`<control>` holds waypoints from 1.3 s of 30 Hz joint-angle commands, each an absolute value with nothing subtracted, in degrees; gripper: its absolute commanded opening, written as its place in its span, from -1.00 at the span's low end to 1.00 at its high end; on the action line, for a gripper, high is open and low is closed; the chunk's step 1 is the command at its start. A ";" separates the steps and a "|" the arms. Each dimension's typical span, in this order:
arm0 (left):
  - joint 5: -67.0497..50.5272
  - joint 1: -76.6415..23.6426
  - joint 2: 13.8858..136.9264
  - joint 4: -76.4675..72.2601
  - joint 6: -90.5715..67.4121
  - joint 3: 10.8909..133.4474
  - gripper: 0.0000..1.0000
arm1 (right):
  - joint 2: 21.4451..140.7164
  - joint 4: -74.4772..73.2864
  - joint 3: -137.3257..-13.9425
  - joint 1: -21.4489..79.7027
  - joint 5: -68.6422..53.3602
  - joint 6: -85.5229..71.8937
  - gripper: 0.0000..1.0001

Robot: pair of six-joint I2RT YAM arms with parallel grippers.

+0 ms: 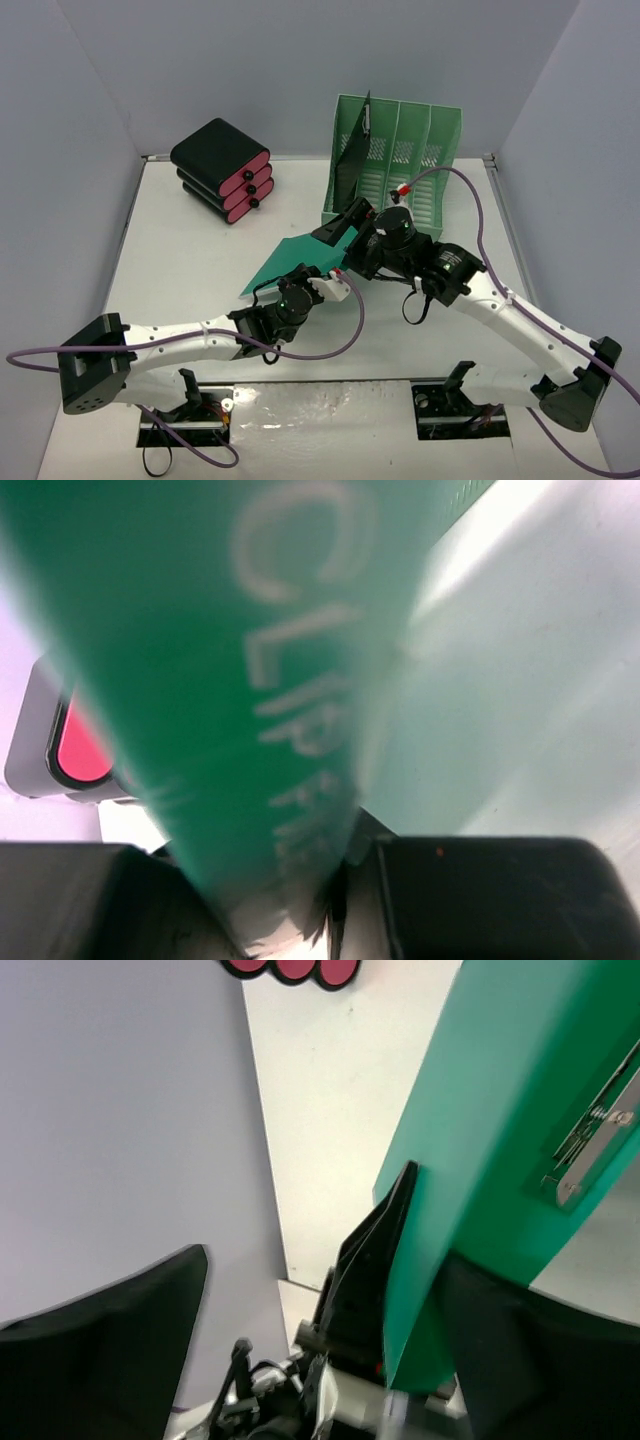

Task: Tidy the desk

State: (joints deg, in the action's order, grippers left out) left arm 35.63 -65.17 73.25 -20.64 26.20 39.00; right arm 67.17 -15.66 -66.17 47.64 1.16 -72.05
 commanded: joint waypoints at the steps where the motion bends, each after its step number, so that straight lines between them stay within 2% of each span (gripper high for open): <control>1: 38.42 -64.16 69.87 -26.40 22.52 41.75 -1.00 | 64.53 -18.98 -70.44 47.99 2.70 -71.30 1.00; 11: 38.74 -64.25 65.08 -18.91 18.35 43.22 -1.00 | 54.13 -27.88 -69.10 47.90 11.56 -73.95 1.00; 18: 41.36 -64.19 61.38 -8.65 10.33 51.94 -1.00 | 48.50 -39.13 -72.48 47.90 24.33 -73.33 1.00; 33: 36.03 -65.07 77.48 -2.98 1.60 79.93 -1.00 | 43.20 -50.32 -73.13 47.90 34.87 -69.73 1.00; 39: 36.13 -66.69 80.19 -2.32 0.55 86.47 -1.00 | 40.45 -54.29 -72.41 47.90 34.22 -70.95 1.00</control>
